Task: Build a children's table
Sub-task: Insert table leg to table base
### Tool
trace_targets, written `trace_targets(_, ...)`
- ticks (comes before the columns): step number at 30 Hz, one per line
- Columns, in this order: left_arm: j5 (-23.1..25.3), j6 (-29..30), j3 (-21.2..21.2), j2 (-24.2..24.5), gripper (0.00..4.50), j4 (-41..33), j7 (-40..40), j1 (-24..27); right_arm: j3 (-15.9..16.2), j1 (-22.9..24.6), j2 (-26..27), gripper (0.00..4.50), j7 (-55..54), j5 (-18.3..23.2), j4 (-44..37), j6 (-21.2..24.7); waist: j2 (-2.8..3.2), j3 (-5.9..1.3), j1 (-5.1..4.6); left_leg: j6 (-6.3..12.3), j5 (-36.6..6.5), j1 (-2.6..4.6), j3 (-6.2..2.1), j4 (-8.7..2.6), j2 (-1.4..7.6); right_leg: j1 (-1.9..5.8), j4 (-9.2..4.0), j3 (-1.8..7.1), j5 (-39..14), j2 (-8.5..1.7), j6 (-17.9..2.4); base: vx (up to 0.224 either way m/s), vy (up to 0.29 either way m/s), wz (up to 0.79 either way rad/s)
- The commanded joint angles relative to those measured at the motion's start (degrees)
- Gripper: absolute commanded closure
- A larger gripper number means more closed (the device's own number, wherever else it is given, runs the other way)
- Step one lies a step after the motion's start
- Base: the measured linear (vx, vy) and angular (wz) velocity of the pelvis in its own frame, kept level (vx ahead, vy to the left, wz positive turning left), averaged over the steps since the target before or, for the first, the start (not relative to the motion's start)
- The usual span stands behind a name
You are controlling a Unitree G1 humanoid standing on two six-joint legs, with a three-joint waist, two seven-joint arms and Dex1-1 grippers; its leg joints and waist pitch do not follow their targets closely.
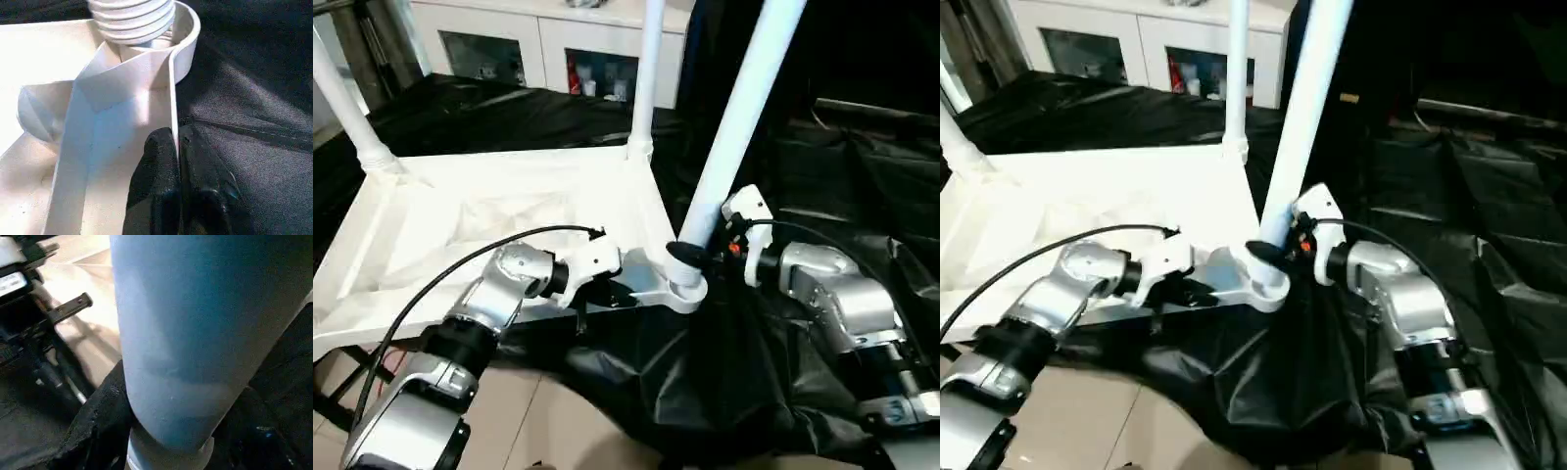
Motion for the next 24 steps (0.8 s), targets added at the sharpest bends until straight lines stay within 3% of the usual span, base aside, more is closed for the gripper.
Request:
trace_targets(1,-1.4,1.28,1.05,1.11,4.5,-2.65,-0.51,1.59,0.95,1.64,-1.52,2.63,1.83,1.13,-2.4,2.99,-0.82,-3.91,0.05,4.3,-3.76,-1.33,1.27,-3.66,-0.28,5.42,-4.58,2.66,-22.8,-2.89,-2.43,0.0,0.0,0.0)
trace_targets(8,-2.02,3.63,1.37,1.9,4.5,-5.87,-0.36,2.9,1.99,2.78,-3.03,2.63,2.96,1.43,-5.31,5.44,-0.53,-3.96,-0.29,4.34,-3.63,-1.29,1.33,-3.56,-0.35,5.23,-4.69,2.61,-22.34,-2.74,-2.77,0.0,0.0,0.0)
trace_targets(12,-1.95,4.05,1.31,1.94,4.5,-6.34,-0.09,3.07,2.29,3.09,-3.25,2.63,2.79,1.35,-5.99,6.12,-0.73,-3.96,-0.29,4.24,-3.5,-1.36,1.3,-3.56,-0.38,5.3,-4.69,2.6,-22.81,-2.71,-2.17,0.0,0.0,0.0)
trace_targets(16,-2.04,4.6,1.02,2.37,4.5,-7.48,-0.56,2.91,2.89,2.07,-2.52,2.63,2.11,0.5,-3.73,5.82,-0.45,-4.01,-0.35,4.16,-3.17,-1.36,1.26,-3.55,-0.4,5.27,-4.59,2.58,-22.27,-2.7,-2.29,0.0,0.0,0.0)
trace_targets(19,-1.64,4.51,0.42,2.91,4.5,-7.82,-1.33,2.58,4.51,0.09,-1.72,2.63,2.83,-0.7,0.06,5.27,-0.58,-4.06,-0.8,4.12,-3.59,-1.45,1.24,-3.51,-0.44,5.31,-4.5,2.52,-21.88,-2.72,-3.16,0.0,0.0,0.0)
trace_targets(24,-1.31,4.62,0.0,3.23,4.5,-8.19,-1.59,2.45,6.29,-2.05,-1.05,2.63,3.77,-1.58,3.48,5.3,-0.82,-3.98,-1.16,4.07,-4.2,-1.44,1.27,-3.45,-0.44,5.33,-4.77,2.46,-23.54,-2.69,-2.76,0.0,0.0,0.0)
